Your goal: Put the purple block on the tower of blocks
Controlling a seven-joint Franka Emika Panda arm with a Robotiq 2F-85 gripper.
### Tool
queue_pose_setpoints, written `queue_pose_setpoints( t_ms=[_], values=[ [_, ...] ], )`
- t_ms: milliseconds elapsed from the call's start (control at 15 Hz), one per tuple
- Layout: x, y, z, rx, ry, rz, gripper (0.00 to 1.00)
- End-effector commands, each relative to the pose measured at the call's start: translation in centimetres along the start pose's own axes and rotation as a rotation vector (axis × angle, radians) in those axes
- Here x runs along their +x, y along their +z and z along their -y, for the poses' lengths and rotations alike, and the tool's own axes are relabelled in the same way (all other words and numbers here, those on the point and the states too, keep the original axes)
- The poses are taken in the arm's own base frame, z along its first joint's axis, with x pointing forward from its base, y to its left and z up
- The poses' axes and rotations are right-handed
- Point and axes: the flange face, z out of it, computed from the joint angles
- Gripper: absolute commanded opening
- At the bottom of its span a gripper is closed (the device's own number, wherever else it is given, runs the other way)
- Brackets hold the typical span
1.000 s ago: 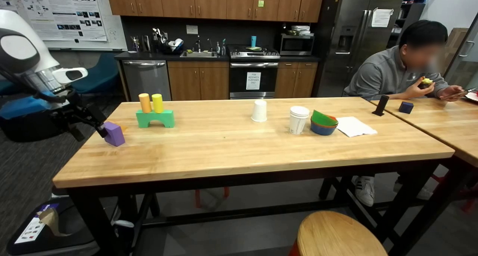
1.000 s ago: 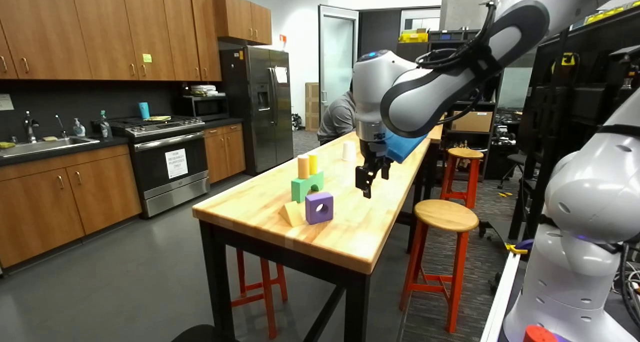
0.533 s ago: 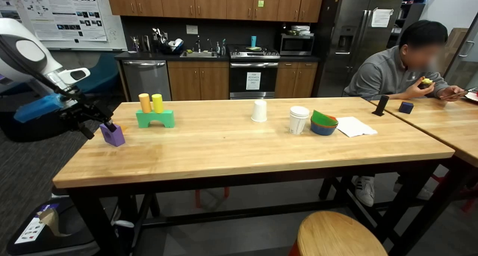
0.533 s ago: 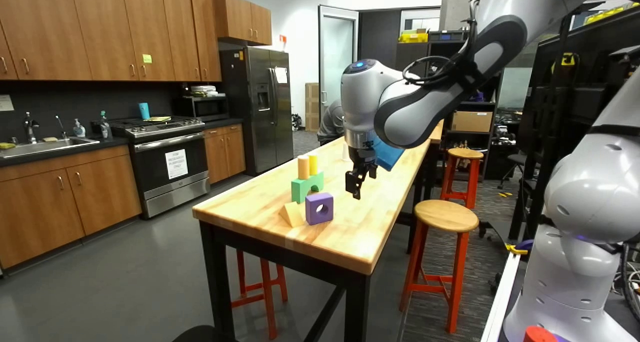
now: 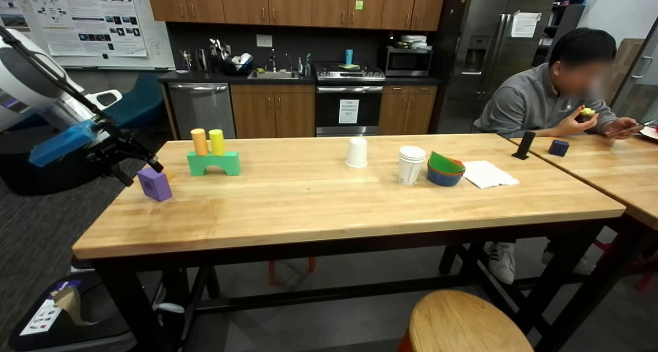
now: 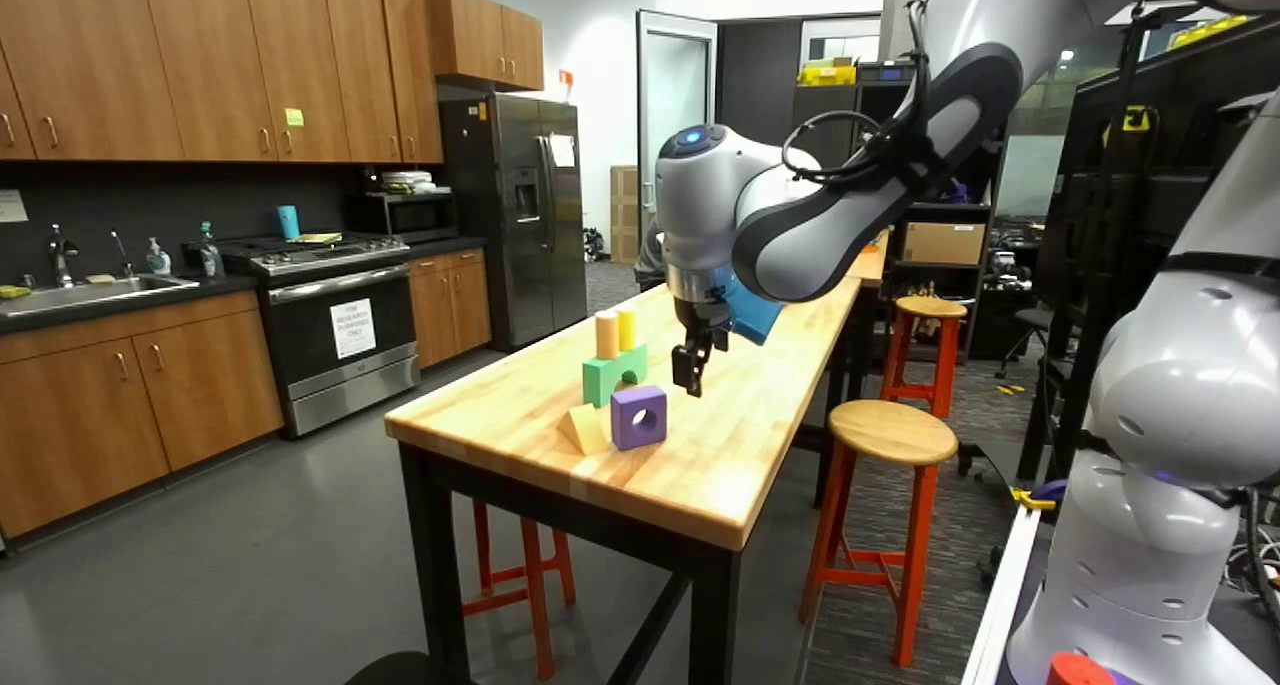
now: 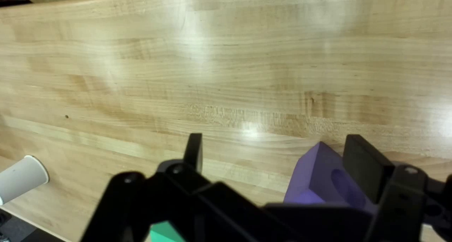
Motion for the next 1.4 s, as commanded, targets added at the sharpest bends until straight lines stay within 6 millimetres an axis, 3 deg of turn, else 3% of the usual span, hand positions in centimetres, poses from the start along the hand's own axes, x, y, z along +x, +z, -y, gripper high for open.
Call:
queue_pose_setpoints(
  t_ms=[0, 667, 1000, 1333],
  values=[
    [1.2, -0.8, 0.8, -0.019, -0.067, -0.033, 1.00],
    [2.4, -0.3, 1.7, -0.008, -0.401, -0.068, 1.00],
    [3.0, 1.2, 2.4, -0.006, -0.483, -0.057, 1.00],
    [3.4, 1.0, 3.7, -0.005, -0.542, -0.086, 1.00]
  ],
)
